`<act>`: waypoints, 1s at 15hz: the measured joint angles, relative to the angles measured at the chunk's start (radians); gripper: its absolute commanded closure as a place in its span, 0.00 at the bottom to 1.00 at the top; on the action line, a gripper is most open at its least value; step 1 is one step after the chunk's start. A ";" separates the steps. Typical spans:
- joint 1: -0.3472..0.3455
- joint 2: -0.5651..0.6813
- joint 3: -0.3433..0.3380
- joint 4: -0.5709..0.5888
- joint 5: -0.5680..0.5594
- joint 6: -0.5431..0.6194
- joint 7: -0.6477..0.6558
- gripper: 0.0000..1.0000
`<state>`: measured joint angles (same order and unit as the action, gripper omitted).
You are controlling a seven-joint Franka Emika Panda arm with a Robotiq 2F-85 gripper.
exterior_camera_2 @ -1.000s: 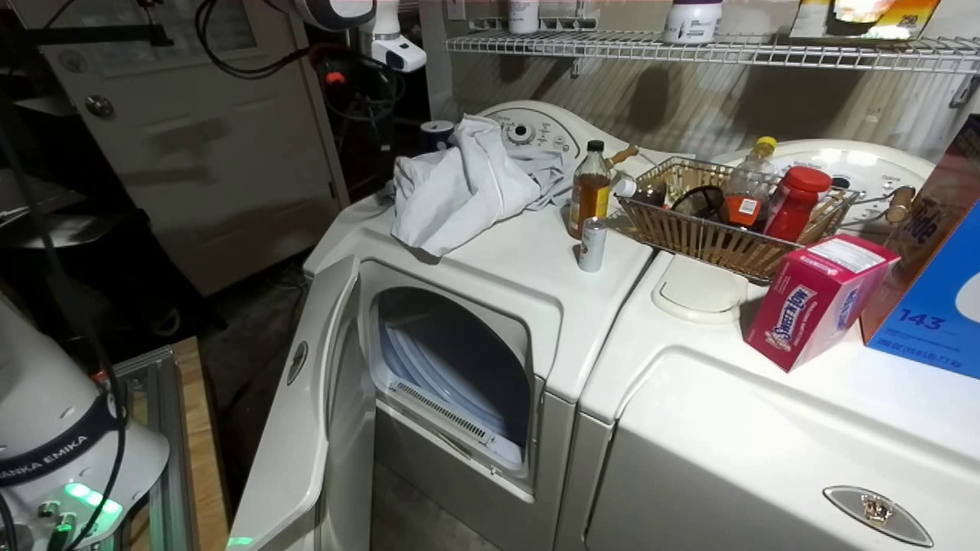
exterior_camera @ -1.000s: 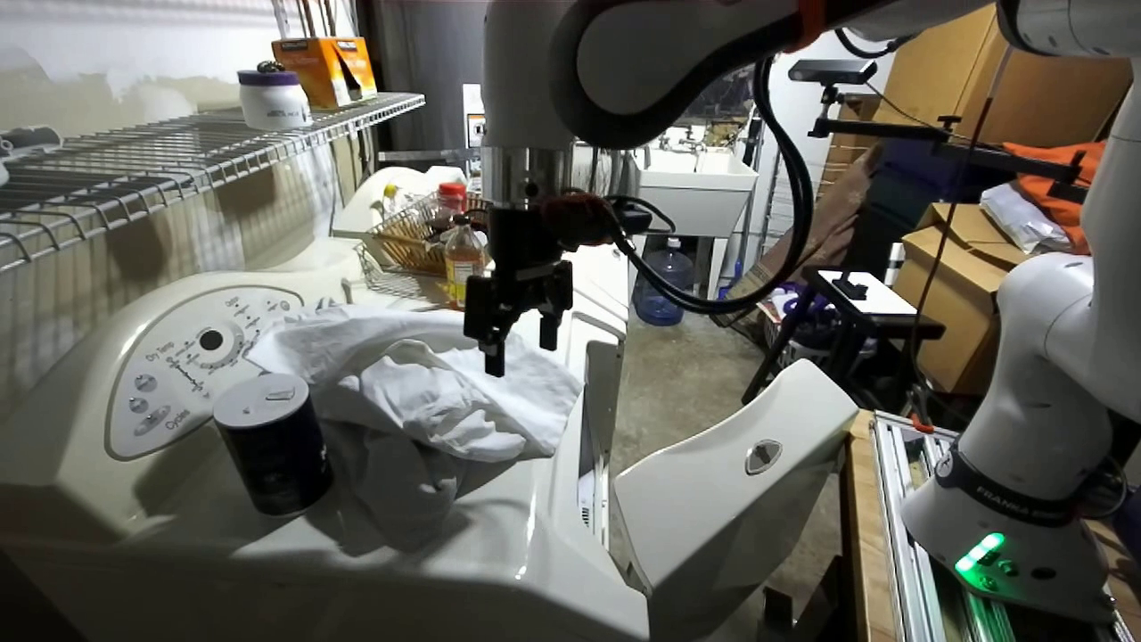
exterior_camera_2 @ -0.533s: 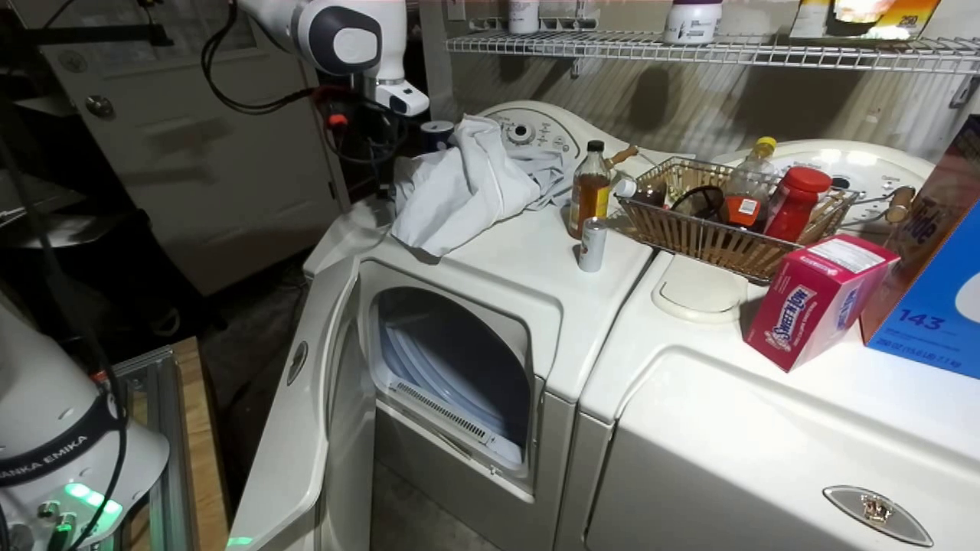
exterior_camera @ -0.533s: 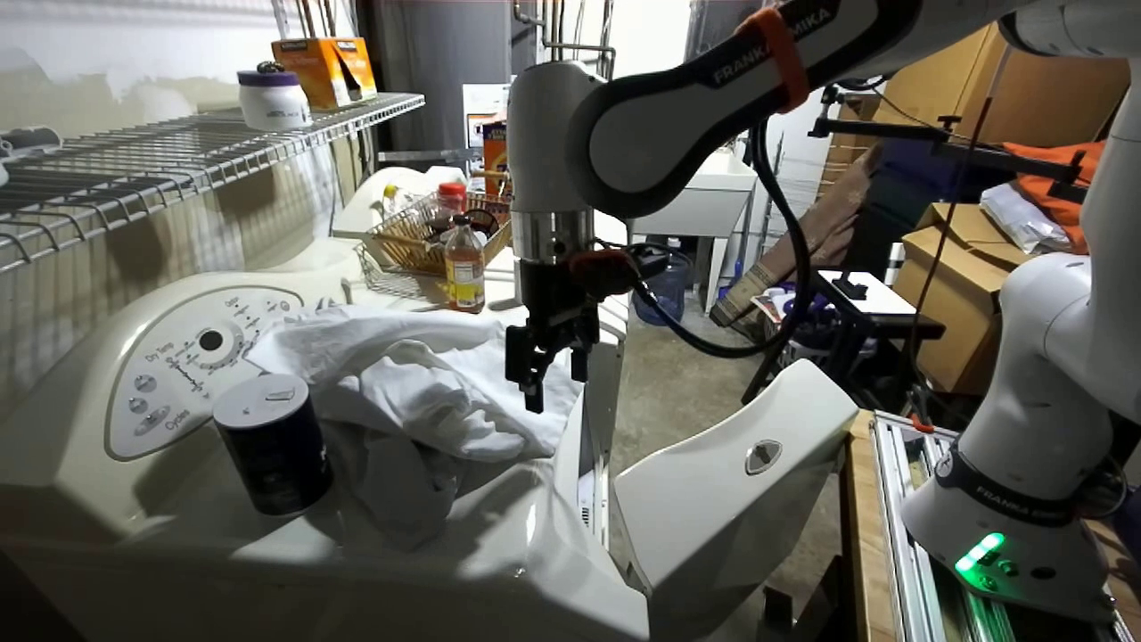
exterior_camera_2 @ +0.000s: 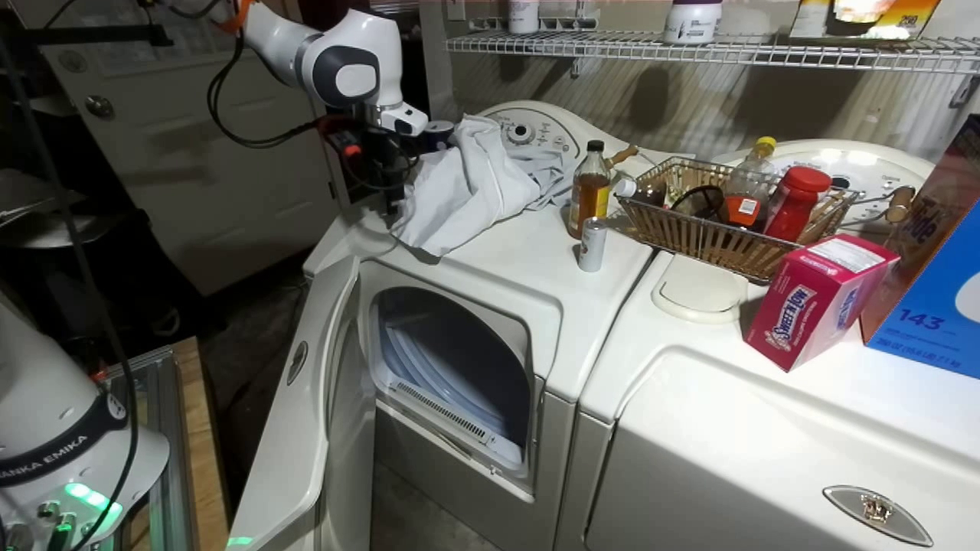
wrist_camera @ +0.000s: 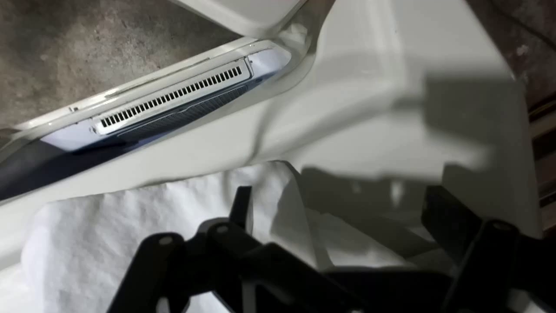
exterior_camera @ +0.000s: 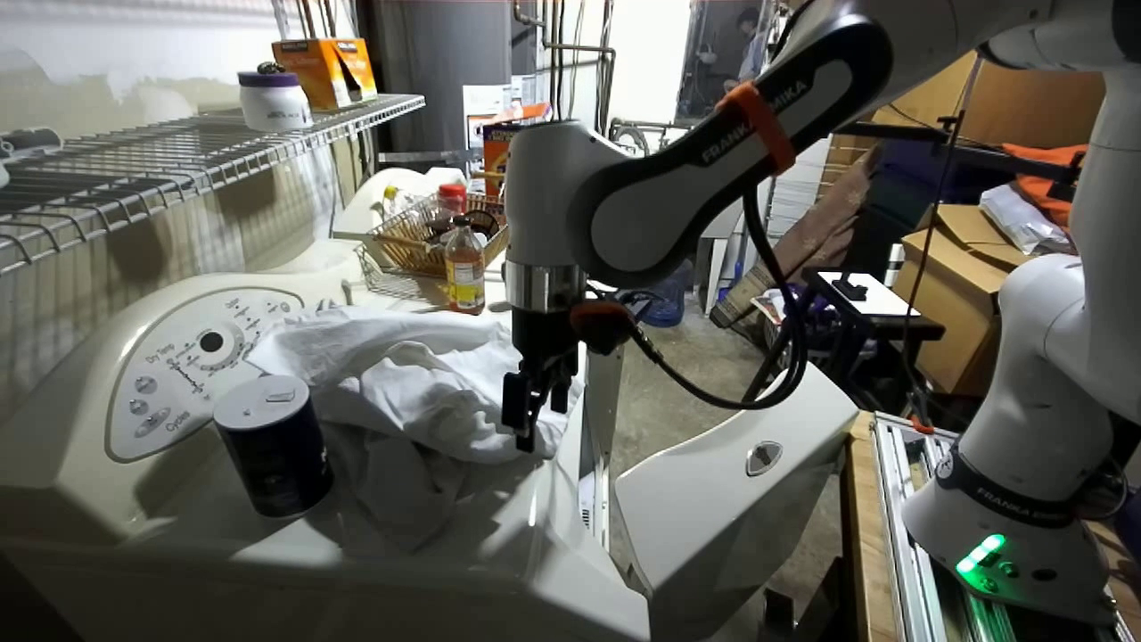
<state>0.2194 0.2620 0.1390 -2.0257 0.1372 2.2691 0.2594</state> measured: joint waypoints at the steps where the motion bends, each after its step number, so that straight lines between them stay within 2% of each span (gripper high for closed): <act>1: 0.005 0.011 0.002 0.000 -0.021 0.022 -0.012 0.00; 4: 0.018 0.041 0.004 0.000 -0.076 0.078 -0.034 0.00; 5: 0.021 0.051 0.004 0.000 -0.094 0.093 -0.035 0.17; 8: 0.024 0.075 0.004 0.001 -0.138 0.134 -0.035 0.35; 10: 0.024 0.086 0.000 0.001 -0.156 0.156 -0.035 0.51; 11: 0.024 0.091 -0.002 0.001 -0.164 0.167 -0.035 0.51; 13: 0.024 0.097 -0.007 0.001 -0.172 0.188 -0.035 0.43; 14: 0.024 0.098 -0.010 0.001 -0.172 0.206 -0.032 0.29; 15: 0.024 0.098 -0.013 0.001 -0.172 0.222 -0.028 0.22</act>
<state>0.2430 0.3604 0.1263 -2.0248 -0.0351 2.4909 0.2310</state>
